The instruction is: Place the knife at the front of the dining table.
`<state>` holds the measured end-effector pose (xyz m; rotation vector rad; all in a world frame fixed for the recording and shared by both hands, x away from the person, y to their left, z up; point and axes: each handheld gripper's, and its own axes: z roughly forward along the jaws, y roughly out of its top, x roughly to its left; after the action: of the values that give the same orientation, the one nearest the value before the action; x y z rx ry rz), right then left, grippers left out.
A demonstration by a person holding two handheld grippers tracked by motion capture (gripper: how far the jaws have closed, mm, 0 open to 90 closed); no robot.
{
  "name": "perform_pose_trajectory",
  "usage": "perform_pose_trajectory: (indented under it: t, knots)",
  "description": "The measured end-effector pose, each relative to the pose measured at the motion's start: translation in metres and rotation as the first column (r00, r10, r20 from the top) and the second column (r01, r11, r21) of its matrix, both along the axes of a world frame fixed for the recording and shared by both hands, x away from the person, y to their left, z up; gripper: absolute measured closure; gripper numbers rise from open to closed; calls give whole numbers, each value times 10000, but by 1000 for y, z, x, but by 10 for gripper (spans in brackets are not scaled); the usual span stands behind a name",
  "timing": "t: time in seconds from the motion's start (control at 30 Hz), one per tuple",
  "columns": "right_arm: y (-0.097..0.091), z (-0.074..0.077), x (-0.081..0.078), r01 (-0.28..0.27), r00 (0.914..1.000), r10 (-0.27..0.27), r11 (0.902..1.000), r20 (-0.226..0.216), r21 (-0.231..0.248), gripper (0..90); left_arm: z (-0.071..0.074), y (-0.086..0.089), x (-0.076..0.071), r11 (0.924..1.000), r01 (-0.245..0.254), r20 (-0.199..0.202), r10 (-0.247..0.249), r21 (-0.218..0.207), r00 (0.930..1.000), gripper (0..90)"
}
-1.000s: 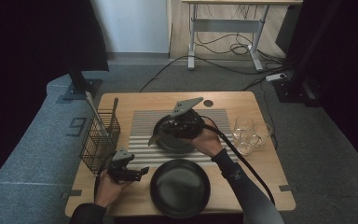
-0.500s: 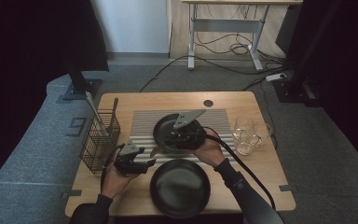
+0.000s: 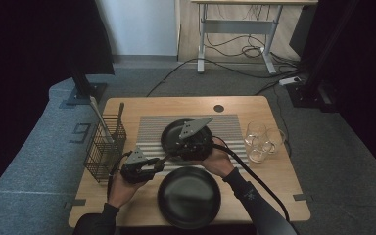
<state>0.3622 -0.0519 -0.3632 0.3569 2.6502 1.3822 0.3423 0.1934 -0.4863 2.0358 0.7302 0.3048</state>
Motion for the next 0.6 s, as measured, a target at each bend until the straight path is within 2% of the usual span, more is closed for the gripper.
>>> perform_pose_trajectory:
  t: [0.4,0.6]
  knots:
    - [-4,2,7,9,9999,-5,9996,-152,265,798,1,-4,-6,9985,425,363,-438,355,9984,758]
    - [-6,1,12,136,9997,-129,9994,-230,305,772,1,-4,-8,9977,401,581,-433,549,9974,810]
